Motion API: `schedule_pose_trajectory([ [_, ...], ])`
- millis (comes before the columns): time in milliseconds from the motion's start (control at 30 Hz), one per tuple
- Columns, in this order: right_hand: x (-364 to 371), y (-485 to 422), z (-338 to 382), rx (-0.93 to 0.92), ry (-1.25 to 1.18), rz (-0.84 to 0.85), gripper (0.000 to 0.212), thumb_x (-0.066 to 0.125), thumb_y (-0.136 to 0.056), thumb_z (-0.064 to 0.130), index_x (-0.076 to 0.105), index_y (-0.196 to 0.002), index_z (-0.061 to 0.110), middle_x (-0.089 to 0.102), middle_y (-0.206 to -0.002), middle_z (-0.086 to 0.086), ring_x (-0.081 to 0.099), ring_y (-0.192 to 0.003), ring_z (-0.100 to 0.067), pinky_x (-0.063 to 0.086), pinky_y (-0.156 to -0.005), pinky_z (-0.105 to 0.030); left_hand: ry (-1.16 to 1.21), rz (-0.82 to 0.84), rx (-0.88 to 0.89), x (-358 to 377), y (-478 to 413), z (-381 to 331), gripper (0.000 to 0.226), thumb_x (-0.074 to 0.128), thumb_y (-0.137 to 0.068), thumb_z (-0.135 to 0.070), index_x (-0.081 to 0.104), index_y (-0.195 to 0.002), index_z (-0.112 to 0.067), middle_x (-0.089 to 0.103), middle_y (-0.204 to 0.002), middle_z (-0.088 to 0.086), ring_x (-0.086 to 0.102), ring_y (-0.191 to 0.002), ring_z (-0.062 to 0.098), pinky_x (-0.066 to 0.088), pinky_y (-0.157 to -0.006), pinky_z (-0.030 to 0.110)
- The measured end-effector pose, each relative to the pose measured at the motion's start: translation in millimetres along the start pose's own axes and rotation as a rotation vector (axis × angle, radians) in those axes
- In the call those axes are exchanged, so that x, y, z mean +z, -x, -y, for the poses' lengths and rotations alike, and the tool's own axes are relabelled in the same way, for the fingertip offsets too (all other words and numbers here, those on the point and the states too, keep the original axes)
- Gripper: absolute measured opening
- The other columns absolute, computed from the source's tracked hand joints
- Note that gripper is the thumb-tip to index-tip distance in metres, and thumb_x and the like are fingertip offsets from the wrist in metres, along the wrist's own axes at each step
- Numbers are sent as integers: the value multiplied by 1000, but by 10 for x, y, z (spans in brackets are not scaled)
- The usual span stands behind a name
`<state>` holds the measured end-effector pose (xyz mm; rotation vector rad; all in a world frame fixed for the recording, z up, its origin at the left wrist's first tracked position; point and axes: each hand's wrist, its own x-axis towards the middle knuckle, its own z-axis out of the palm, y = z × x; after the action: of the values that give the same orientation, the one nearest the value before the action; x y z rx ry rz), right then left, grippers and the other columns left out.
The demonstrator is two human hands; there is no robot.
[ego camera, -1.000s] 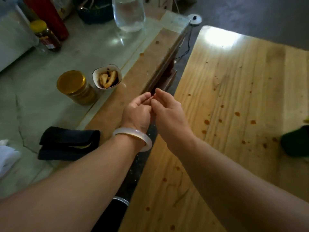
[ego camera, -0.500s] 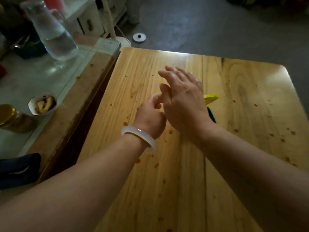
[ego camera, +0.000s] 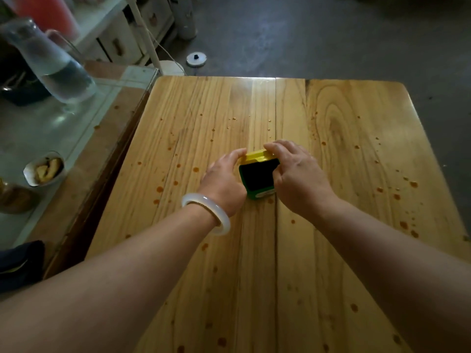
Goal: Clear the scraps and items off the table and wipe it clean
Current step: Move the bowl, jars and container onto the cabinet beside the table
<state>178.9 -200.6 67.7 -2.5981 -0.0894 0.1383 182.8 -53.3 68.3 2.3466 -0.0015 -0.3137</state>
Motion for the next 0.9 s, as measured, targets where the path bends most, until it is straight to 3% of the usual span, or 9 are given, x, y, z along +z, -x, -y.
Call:
schedule_pose_trajectory([
  [267, 133, 175, -188, -25, 68, 55, 53, 50, -96, 10, 40, -148, 17, 30, -158, -4, 28, -143, -24, 30, -116, -39, -149, 12, 65, 183, 85, 78, 71, 50, -78, 4, 37, -140, -28, 35, -146, -7, 33, -133, 16, 26, -112, 40],
  [667, 307, 265, -431, -51, 93, 132, 76, 44, -94, 1, 13, -158, 27, 3, -166, 5, 4, -152, -12, 2, -117, -23, -361, 50, 107, 344, 10, 208, 63, 50, -91, -17, 22, -147, -29, 12, -157, -11, 15, -142, 11, 11, -115, 36],
  [900, 400, 260, -438, -76, 189, 94, 69, 47, -96, 14, 16, -158, 21, 9, -165, -1, 8, -153, -18, 9, -125, -37, -503, 24, 153, 412, -25, 240, 58, 45, -95, -31, 21, -148, -28, 7, -158, -9, 7, -144, 10, 13, -114, 35],
])
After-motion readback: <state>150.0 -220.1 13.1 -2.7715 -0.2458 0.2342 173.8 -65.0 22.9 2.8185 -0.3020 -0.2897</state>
